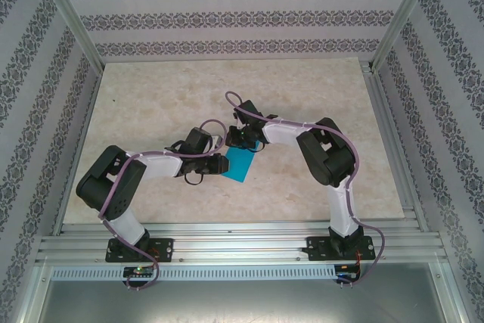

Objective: Fold a paper plane with a square sheet of paper (fold left side to right side)
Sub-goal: Fold the square sheet of paper in half at the center of the table.

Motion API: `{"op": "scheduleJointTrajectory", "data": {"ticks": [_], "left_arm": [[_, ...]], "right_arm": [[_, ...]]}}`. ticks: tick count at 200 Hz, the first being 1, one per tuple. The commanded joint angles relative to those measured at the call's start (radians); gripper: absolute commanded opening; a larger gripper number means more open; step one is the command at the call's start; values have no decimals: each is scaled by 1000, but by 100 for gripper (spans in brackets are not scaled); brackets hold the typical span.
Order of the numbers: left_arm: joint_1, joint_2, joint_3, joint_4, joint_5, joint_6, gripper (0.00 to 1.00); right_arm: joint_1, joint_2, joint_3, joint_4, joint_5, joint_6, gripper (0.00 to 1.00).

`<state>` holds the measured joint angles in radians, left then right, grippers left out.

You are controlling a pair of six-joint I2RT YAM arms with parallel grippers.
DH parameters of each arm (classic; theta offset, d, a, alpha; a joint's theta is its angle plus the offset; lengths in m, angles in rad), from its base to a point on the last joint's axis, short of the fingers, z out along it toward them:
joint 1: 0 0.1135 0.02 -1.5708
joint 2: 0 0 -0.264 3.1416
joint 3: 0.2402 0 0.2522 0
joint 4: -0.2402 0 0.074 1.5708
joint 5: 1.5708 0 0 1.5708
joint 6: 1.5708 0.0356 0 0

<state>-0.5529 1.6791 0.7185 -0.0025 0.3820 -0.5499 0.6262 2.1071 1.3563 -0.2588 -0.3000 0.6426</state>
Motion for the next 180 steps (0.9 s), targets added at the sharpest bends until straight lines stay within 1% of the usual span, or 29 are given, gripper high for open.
{"op": "scheduleJointTrajectory", "data": {"ticks": [1, 48, 98, 180], "left_arm": [[-8, 48, -88, -188, -77, 33, 27], [-7, 55, -132, -154, -71, 23, 26], [-7, 50, -139, -160, -71, 25, 27], [-7, 6, -163, -174, -71, 24, 27]], "right_arm": [[-38, 53, 27, -17, 108, -69, 15], [-79, 81, 73, -35, 127, -103, 15], [-116, 110, 128, -59, 137, -127, 15], [-170, 123, 165, -71, 138, -146, 15]]}}
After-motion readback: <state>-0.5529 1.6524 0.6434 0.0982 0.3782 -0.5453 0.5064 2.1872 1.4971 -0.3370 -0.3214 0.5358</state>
